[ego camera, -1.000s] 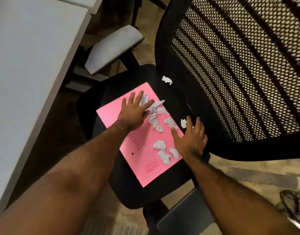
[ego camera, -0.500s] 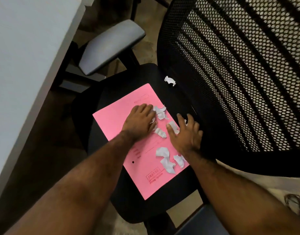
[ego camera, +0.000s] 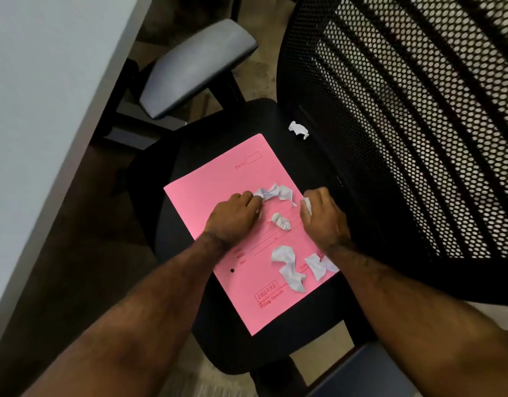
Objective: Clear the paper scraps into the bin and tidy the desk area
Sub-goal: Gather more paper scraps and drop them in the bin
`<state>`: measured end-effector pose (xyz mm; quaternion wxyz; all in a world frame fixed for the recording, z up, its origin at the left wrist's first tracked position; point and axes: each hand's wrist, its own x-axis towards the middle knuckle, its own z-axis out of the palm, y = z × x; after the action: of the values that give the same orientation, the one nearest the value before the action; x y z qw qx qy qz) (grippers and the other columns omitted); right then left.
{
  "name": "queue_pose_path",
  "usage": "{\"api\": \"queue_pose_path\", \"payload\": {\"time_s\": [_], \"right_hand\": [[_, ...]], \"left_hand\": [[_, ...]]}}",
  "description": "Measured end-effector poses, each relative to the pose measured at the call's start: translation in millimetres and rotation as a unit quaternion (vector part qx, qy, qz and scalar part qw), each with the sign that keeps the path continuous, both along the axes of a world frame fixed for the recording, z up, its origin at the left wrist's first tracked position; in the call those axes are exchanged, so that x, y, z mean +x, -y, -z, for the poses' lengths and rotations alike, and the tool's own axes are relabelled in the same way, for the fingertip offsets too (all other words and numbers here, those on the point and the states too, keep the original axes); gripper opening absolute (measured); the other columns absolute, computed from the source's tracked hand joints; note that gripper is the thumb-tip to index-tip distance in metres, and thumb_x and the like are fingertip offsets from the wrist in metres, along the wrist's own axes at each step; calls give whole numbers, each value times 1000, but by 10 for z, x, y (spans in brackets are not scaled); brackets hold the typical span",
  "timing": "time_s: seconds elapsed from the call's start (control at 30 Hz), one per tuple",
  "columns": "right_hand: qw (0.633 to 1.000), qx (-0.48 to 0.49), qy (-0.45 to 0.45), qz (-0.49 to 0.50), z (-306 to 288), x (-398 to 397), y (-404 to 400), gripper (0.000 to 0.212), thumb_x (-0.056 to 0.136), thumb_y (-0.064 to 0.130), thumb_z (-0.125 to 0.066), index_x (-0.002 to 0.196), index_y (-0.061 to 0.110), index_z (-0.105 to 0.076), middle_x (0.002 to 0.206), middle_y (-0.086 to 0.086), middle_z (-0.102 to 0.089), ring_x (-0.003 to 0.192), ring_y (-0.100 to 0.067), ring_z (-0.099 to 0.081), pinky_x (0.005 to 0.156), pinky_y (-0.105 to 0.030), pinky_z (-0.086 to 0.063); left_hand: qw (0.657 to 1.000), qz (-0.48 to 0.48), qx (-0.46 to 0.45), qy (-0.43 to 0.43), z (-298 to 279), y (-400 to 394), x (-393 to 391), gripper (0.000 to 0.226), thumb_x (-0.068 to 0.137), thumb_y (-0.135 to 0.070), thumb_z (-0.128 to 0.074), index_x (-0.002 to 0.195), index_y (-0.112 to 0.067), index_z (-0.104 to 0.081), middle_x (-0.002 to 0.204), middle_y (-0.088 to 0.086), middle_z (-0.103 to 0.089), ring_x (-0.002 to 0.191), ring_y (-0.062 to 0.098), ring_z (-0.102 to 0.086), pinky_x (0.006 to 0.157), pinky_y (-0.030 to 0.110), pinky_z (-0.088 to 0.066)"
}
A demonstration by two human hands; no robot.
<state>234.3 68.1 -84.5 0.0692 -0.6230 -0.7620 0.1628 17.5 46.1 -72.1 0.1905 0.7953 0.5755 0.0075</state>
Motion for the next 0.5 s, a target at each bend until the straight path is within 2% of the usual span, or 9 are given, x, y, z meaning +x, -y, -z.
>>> {"api": "queue_pose_path", "payload": {"time_s": [0.1,0.2,0.3,0.37,0.43,0.5], "right_hand": [[999,11,-46,22,-111,-79,9,34,95,18,-54,128,10,-52,111,-10,-59,86,-23,-63,62,-26,-48],[999,-7,-50,9,-165,-209,21,48,96,19,-49,142,16,-40,113,-9,-57,85,-24,-63,65,-30,-51],[998,-63,-12,-10,-122,-328,50,49,101,36,-36,148,23,-30,116,-9,-52,90,-23,-62,68,-36,-55],[996,-86,20,-17,-65,-380,62,55,100,50,-29,147,23,-30,122,-11,-49,98,-24,-60,71,-38,-55],[995,-85,43,-33,-31,-429,93,63,95,61,-27,144,20,-34,123,-11,-49,103,-26,-57,71,-36,-51],[993,-63,79,-61,-8,-462,153,68,92,65,-29,140,18,-37,118,-9,-50,99,-25,-55,65,-33,-42]], "left_hand": [[998,-44,-14,44,-58,29,7,34,101,-26,-42,127,-7,-50,114,14,-61,92,28,-58,68,34,-44],[991,-103,-4,89,-94,47,20,35,99,-24,-45,130,-9,-52,109,13,-64,87,30,-61,68,37,-51],[991,-123,-14,55,-121,-7,40,51,99,-31,-43,147,-18,-33,101,8,-65,76,24,-60,64,34,-52],[993,-115,-37,9,-115,-37,59,59,99,-38,-41,151,-21,-19,100,7,-63,72,20,-56,62,32,-50],[994,-98,-41,-22,-92,-39,85,61,98,-40,-43,151,-20,-18,106,7,-62,75,20,-57,61,31,-48],[995,-91,-34,-18,-63,-20,114,61,97,-38,-47,150,-17,-23,114,8,-62,83,23,-61,63,32,-47]]}}
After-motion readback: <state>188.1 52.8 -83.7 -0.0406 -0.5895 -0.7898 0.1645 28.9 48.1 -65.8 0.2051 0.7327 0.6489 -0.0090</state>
